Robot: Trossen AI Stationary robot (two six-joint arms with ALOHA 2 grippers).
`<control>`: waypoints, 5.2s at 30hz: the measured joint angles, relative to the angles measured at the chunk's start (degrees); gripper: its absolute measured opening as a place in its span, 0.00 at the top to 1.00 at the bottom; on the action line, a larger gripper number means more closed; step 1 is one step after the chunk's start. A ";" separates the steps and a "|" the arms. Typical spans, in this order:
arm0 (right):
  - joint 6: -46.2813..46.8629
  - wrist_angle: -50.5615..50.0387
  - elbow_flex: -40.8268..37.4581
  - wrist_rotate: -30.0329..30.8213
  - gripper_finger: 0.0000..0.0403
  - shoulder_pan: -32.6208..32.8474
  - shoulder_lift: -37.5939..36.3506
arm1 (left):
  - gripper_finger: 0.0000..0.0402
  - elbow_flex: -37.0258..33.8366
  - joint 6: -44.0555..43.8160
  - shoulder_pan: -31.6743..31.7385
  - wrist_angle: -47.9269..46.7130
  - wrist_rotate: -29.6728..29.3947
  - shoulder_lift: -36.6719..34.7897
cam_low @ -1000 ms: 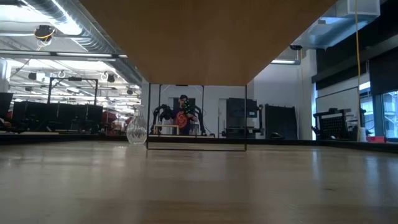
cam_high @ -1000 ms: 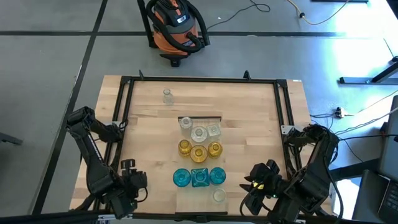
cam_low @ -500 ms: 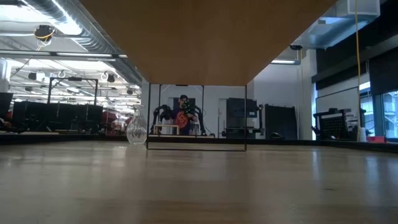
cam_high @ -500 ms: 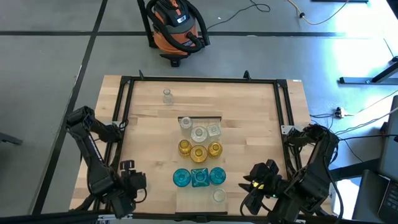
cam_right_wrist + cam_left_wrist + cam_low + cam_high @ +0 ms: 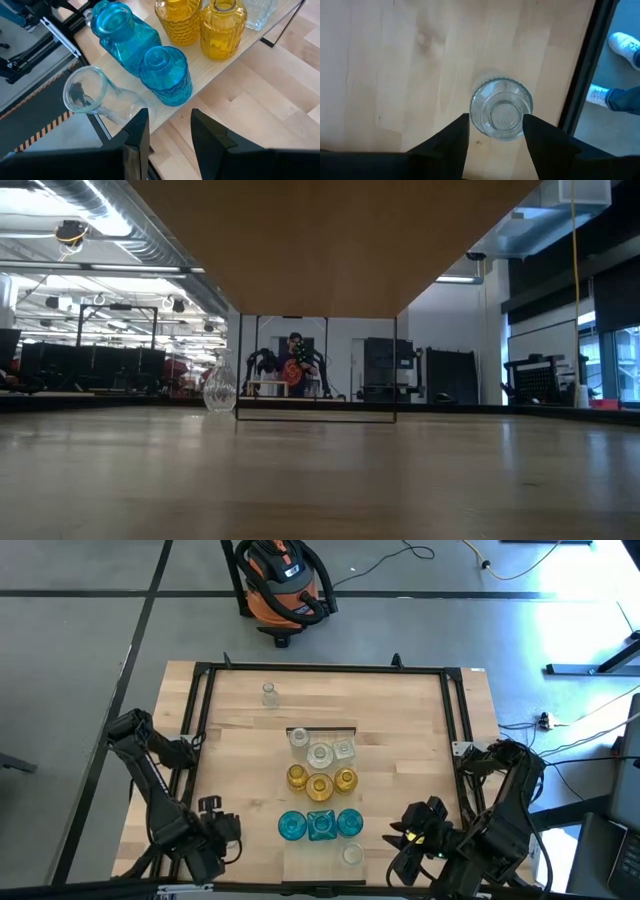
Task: Sort vases onto shelf
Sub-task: Put the transparent vase on the shelf aligned with the other transparent vase
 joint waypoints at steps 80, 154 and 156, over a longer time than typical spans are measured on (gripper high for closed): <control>-0.52 1.17 0.00 1.63 0.73 0.02 0.07 | 1.00 -8.47 9.15 9.42 -0.67 16.87 -9.53; 3.62 2.82 -2.84 -1.20 0.73 -3.99 0.87 | 0.42 -30.67 37.56 -4.84 92.33 -20.46 -17.63; 1.30 3.26 -2.86 -0.89 0.73 -4.37 0.87 | 0.42 -30.67 42.49 -4.60 99.64 -23.72 -16.59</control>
